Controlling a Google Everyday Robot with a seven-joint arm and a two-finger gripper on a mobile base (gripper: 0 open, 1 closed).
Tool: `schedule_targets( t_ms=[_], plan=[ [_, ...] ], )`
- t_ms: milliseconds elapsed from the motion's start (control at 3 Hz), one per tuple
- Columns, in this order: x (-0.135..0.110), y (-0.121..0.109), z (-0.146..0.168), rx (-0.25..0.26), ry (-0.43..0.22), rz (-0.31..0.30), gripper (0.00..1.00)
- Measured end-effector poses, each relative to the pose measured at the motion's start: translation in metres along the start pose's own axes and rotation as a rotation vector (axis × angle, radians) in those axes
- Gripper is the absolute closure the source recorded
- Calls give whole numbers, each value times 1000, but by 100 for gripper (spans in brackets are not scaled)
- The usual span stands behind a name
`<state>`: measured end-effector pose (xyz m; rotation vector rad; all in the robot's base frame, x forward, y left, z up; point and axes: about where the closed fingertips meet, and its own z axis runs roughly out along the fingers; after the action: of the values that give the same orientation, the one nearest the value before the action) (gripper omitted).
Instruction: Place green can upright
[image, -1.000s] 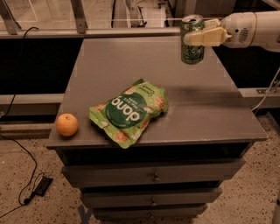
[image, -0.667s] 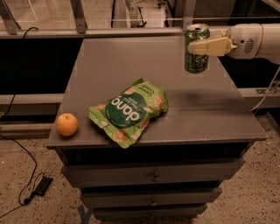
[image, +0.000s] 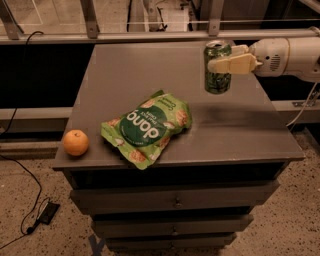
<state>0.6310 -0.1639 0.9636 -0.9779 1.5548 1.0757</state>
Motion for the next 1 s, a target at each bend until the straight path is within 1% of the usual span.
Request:
schedule_targets(
  t_ms=[333, 667, 1000],
  plan=[
    [8, -3, -2, -22, -87, 2, 100],
    [16, -4, -10, -48, -172, -27, 100],
    [19, -4, -19, -33, -165, -81, 81]
  ],
)
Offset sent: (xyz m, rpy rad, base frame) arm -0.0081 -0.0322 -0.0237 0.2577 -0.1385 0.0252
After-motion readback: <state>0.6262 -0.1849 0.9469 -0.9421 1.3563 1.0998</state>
